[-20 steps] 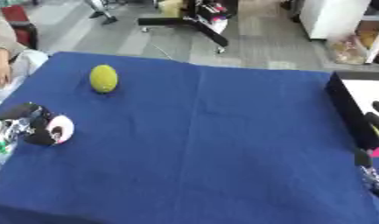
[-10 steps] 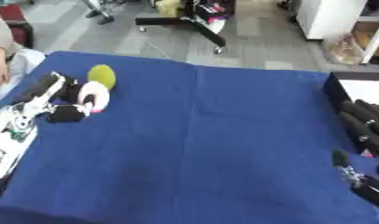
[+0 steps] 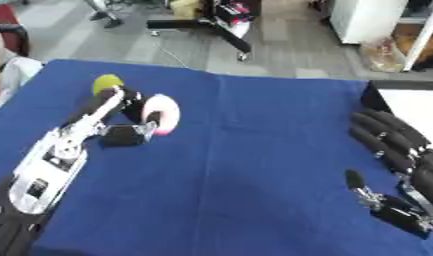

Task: Pick up the objects with one hand, pass them to the other hand, and then place them into the box on the other side of the table.

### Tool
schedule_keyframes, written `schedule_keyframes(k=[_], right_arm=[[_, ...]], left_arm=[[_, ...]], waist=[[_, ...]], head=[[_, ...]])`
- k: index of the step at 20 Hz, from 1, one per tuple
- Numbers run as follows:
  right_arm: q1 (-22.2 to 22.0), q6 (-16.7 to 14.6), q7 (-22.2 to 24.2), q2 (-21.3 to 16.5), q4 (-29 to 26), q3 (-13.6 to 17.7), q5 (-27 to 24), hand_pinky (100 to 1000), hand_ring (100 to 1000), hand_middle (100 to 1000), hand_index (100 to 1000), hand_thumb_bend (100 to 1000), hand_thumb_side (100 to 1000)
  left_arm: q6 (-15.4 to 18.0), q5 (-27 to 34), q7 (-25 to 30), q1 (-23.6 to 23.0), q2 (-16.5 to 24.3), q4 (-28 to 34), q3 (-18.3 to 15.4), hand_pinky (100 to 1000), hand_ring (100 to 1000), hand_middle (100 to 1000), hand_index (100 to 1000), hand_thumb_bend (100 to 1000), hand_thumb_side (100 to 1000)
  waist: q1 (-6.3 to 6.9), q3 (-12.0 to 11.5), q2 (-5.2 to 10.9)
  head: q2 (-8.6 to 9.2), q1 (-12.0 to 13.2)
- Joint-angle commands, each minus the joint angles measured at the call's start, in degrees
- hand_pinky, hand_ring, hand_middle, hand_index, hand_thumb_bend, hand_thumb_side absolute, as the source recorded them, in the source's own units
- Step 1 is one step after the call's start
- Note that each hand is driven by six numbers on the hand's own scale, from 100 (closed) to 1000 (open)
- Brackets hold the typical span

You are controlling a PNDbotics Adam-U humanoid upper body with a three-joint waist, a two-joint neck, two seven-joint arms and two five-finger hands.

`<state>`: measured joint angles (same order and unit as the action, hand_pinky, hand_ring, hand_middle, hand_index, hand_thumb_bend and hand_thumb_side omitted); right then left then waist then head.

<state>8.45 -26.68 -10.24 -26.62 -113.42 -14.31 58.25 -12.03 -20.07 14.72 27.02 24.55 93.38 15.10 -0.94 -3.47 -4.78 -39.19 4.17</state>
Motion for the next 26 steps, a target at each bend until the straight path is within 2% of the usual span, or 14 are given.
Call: schedule_keyframes(k=[1, 14, 26], right_arm=[[1.37, -1.72, 0.74, -0.96, -1.17, -0.89, -0.70, 978, 1000, 983, 1000, 100, 100], [5.56, -7.94, 3.16, -1.23, -1.17, -5.44, -2.91, 983, 1000, 996, 1000, 100, 100], [7.34, -8.96, 4.33, -0.19, -1.17, -6.76, -4.64, 982, 1000, 987, 1000, 100, 100]], left_arm=[[0.63, 0.83, 0.60, 1.59, -1.43, 0.43, 1.22, 619, 440, 349, 510, 100, 241], [3.63, 1.47, 2.63, 3.79, -6.94, -0.94, 5.00, 620, 437, 347, 508, 100, 246], [4.98, 3.00, 2.22, 5.40, -10.84, -1.89, 7.41, 620, 439, 341, 505, 100, 255]], waist=[[-0.04, -0.06, 0.96], [-0.96, -0.34, 1.15], [-1.15, -0.02, 1.24]], head=[[-0.03, -0.52], [-0.48, -0.84], [-0.68, -1.28]])
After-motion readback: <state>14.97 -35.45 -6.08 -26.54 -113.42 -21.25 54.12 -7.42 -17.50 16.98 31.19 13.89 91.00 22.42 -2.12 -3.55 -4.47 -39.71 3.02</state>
